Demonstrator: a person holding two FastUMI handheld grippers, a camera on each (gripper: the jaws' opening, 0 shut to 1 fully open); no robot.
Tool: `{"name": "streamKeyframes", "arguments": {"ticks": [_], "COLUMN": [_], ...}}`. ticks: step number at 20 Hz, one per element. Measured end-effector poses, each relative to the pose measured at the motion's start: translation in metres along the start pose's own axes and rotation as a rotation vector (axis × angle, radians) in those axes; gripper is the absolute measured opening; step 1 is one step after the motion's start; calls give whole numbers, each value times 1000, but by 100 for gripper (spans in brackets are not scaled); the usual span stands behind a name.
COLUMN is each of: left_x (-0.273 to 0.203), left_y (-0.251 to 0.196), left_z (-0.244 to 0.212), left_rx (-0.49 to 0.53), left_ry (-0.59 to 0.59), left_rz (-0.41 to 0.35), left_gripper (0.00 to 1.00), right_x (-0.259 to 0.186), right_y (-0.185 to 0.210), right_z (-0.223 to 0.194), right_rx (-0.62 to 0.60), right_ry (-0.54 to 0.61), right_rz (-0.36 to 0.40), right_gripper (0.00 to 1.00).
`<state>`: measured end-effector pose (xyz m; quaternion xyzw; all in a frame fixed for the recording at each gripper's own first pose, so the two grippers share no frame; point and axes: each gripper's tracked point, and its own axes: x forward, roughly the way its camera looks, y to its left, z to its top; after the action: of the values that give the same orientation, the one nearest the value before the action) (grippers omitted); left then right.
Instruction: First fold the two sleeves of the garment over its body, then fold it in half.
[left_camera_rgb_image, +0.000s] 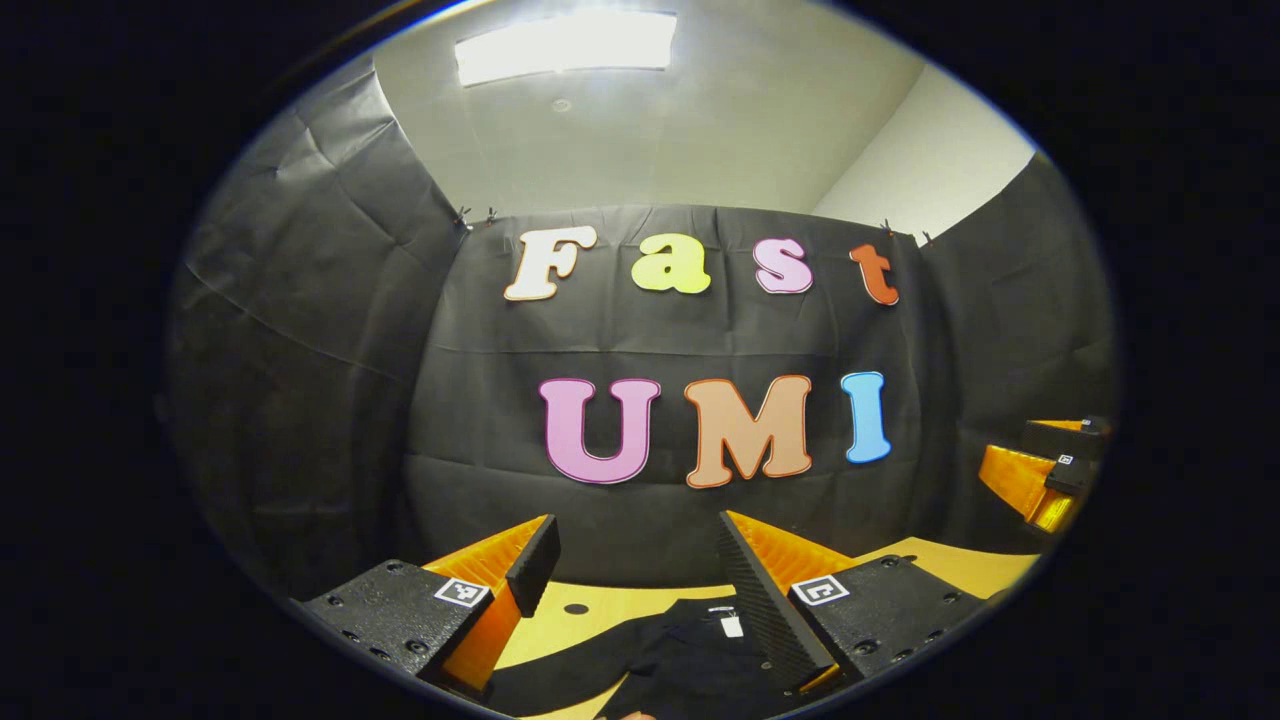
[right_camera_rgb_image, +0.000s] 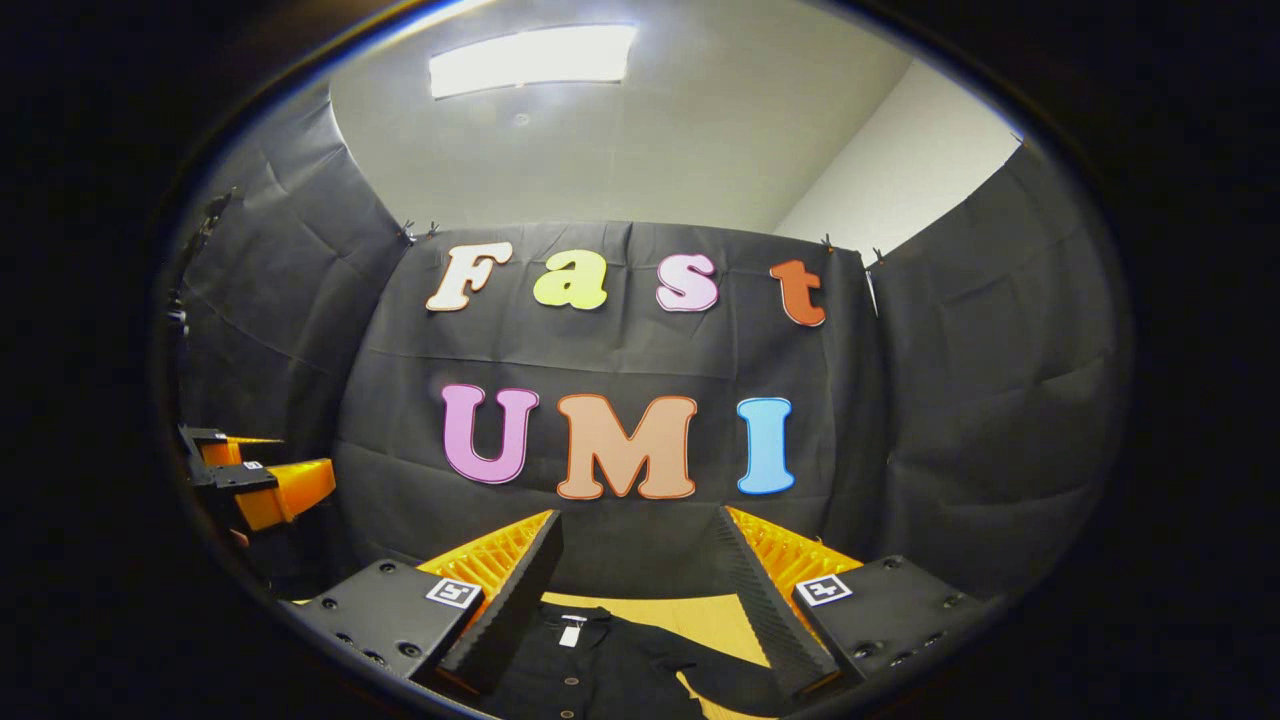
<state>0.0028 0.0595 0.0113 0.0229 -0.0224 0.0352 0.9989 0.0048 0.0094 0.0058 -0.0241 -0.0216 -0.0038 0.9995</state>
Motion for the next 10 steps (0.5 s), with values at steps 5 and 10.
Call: {"name": "streamKeyframes", "arguments": {"ticks": [5, 10], "left_x": [-6, -9], "left_y": [12, 16], "left_z": [0, -7], "left_rx": [11, 13], "left_ry": [-3, 10], "left_rz": [24, 40], "left_gripper": [93, 94], "right_x": [1, 3], "right_y": [9, 12], "right_z": [-10, -9], "right_rx": [22, 7], "right_ry": [34, 36], "right_rz": [22, 34], "right_gripper": [99, 99]}}
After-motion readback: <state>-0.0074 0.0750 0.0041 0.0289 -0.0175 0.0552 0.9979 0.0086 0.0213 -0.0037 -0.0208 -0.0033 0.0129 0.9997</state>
